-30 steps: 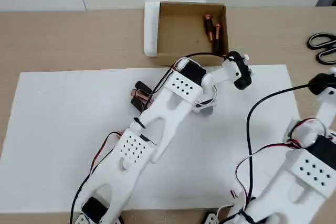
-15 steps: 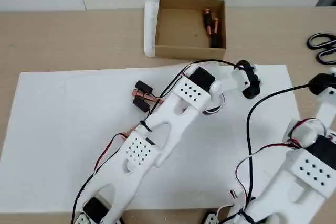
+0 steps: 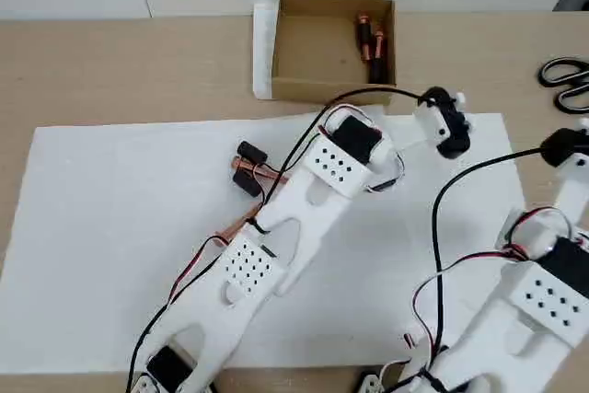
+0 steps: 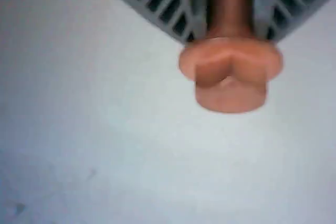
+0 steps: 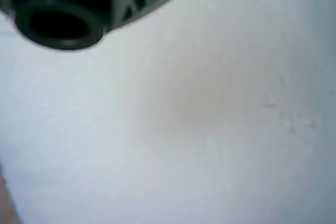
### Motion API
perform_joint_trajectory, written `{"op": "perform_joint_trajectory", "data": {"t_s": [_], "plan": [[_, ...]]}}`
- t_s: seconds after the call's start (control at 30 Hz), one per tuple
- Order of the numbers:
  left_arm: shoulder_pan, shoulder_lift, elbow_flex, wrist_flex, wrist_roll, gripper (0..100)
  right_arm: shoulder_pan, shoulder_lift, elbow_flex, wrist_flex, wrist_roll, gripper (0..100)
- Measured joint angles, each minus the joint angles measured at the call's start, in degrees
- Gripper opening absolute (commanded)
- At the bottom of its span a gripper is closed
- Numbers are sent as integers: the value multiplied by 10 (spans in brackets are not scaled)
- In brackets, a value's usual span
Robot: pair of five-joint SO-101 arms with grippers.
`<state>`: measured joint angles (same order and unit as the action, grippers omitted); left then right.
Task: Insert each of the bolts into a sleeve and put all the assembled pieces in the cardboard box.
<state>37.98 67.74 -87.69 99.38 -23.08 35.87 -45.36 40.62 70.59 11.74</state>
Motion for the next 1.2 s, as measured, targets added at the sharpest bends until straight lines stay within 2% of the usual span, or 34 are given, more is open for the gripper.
{"op": "perform_joint_trajectory", "data": {"t_s": [0.2,0.53,0.83,0.97,1.2], "plan": [[-28,-21,-28,0,51,6,0,0,0,0,0,4],[-142,-155,-30,0,161,6,0,0,0,0,0,4],[-159,-171,-8,0,237,6,0,0,0,0,0,4],[-183,-171,-43,0,271,6,-33,0,0,0,0,4],[-228,-183,-53,0,281,6,-101,0,0,0,0,4]]}}
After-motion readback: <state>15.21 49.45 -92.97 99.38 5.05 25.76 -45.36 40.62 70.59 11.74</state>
